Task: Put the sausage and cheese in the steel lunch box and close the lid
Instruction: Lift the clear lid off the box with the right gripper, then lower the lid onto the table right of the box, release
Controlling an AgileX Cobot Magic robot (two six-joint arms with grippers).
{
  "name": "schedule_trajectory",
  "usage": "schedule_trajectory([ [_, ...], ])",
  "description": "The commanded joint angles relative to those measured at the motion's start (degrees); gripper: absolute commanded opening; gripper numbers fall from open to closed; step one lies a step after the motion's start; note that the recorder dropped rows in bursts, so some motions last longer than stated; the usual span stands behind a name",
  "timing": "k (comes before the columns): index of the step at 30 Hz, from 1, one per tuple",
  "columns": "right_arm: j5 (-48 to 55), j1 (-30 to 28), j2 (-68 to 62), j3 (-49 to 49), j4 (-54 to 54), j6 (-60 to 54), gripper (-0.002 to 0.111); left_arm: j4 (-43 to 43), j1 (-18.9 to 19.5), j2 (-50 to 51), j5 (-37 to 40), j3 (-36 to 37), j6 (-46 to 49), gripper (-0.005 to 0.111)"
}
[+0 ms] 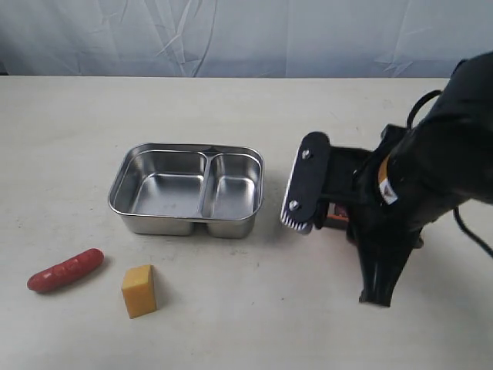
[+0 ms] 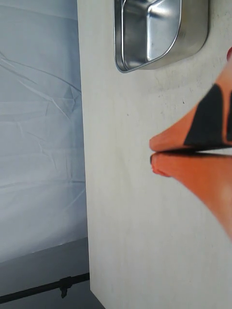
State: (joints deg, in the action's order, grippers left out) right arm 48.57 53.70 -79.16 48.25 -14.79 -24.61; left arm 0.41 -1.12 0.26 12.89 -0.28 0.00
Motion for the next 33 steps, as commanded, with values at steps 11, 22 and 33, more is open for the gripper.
schedule_trajectory([
  [11, -5.3, 7.1, -10.8, -2.2, 18.5, 1.6, 0.012, 0.6, -0.3, -0.3, -0.5, 0.3, 0.0, 0.0],
  [22, -7.1, 7.1, -11.5, 0.1, 25.7, 4.3, 0.051, 0.6, -0.3, -0.3, -0.5, 0.3, 0.0, 0.0],
  [33, -22.0, 11.1, -11.4, 7.7, 38.6, -2.2, 0.051, 0.8, -0.3, -0.3, -0.5, 0.3, 0.0, 0.0],
])
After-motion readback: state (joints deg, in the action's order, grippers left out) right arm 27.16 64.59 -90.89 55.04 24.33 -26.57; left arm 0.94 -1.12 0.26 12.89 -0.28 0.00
